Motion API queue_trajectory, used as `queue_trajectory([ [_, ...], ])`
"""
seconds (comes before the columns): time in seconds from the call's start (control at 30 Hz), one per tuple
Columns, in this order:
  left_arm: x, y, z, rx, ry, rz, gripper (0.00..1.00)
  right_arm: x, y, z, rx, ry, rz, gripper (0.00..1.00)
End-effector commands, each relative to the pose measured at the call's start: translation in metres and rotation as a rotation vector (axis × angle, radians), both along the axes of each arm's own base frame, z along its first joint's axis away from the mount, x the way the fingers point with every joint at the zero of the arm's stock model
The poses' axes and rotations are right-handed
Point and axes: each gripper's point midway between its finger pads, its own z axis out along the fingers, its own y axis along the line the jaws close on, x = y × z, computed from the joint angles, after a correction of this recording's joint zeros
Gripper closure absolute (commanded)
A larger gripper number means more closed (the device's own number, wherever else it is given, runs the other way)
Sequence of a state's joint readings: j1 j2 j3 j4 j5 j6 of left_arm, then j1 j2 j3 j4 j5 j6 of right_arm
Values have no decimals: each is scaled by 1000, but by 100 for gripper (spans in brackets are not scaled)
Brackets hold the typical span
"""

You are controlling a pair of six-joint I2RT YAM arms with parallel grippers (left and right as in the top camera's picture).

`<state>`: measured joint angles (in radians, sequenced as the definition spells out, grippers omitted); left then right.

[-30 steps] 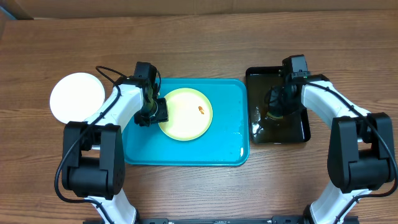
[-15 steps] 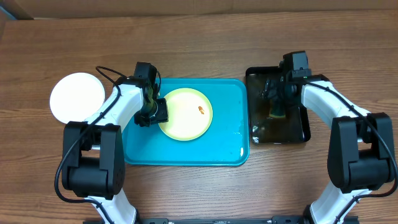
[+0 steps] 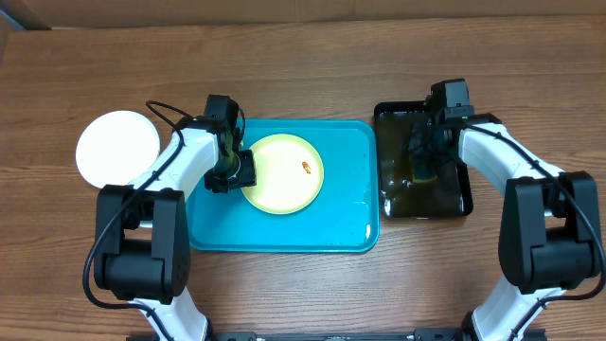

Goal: Clean dirty plates on tray and stack at the side
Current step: 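Grasp the green sponge in the black tray with the right gripper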

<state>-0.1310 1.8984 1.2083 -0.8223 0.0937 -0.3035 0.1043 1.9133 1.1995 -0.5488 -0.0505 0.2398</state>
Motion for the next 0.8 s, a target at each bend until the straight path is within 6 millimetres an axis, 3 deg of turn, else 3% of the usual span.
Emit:
queue_trajectory([
  [0.0, -3, -4, 0, -6, 2, -20, 52, 17, 6, 34, 53, -52, 9, 14],
  [0.03, -3, -4, 0, -6, 2, -20, 51, 16, 7, 41, 57, -42, 12, 3],
  [0.13, -3, -4, 0, -6, 2, -20, 51, -4, 5, 47, 47, 58, 9, 2],
  [0.3, -2, -4, 0, -7, 1, -19, 51, -53, 2, 24, 30, 246, 6, 2],
  [0.4, -1, -4, 0, -7, -2, -19, 53, -65, 1, 6, 26, 272, 10, 2],
  [0.43, -1, -4, 0, -7, -3, -19, 52, -68, 0, 1, 26, 274, 10, 5],
  [0.47, -1, -4, 0, -7, -2, -19, 53, -71, 0, -3, 26, 278, 10, 14],
  [0.5, -2, -4, 0, -7, -2, -19, 52, -74, 0, -6, 26, 285, 10, 30],
  [0.57, -2, -4, 0, -7, -2, -19, 53, -77, 0, -7, 29, 296, 10, 73],
  [0.6, -2, -4, 0, -7, -2, -19, 53, -78, 3, -6, 43, 299, 13, 80],
  [0.67, -2, -4, 0, -7, -2, -19, 53, -79, 11, -3, 90, 308, 24, 87],
  [0.73, -2, -4, 0, -7, -2, -19, 53, -83, 20, 5, 145, 337, 35, 86],
  [0.77, -2, -4, 0, -7, -2, -20, 53, -84, 22, 11, 156, 352, 37, 67],
])
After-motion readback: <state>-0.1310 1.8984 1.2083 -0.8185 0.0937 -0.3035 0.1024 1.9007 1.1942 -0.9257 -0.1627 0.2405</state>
